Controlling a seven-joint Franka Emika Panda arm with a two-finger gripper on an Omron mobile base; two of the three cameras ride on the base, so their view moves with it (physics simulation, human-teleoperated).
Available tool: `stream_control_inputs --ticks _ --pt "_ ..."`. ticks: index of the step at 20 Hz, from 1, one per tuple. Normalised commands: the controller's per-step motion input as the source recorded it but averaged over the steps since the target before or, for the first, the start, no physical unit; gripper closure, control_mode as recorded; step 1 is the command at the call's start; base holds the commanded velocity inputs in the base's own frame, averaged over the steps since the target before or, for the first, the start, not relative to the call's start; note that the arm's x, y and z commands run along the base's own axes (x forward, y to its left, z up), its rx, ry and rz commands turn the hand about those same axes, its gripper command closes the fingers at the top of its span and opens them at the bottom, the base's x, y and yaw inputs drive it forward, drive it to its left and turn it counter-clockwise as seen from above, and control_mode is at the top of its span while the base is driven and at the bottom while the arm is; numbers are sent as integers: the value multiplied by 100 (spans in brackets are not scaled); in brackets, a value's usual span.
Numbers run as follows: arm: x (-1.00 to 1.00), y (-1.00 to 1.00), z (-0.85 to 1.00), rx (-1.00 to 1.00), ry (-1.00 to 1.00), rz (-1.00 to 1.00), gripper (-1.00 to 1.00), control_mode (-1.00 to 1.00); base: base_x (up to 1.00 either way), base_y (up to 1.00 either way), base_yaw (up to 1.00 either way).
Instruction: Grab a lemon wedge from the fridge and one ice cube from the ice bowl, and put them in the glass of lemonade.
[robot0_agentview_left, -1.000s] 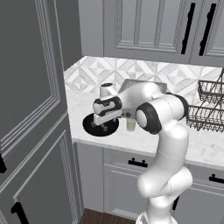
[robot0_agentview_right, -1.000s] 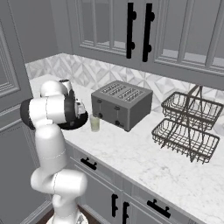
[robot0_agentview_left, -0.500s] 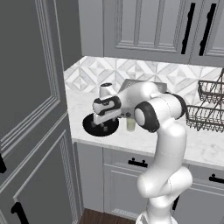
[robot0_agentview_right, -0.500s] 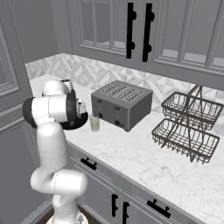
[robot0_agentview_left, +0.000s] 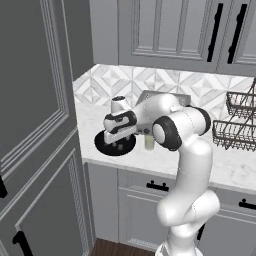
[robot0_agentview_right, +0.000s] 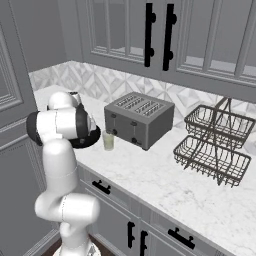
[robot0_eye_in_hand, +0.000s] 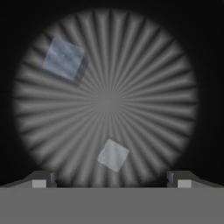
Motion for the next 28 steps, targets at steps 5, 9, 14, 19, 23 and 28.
stream_control_inputs --ticks 5,9,14,19,23,28 --pt "0 0 -10 0 0 0 -100 -100 0 0 0" --pt "0 0 -15 0 0 0 -100 -100 0 0 0" --pt "0 0 -35 0 0 0 -100 -100 0 0 0" --pt "0 0 -19 0 0 0 -100 -100 0 0 0" --pt "0 0 -2 0 0 0 -100 -100 0 0 0" --pt "0 0 -16 0 0 0 -100 -100 0 0 0"
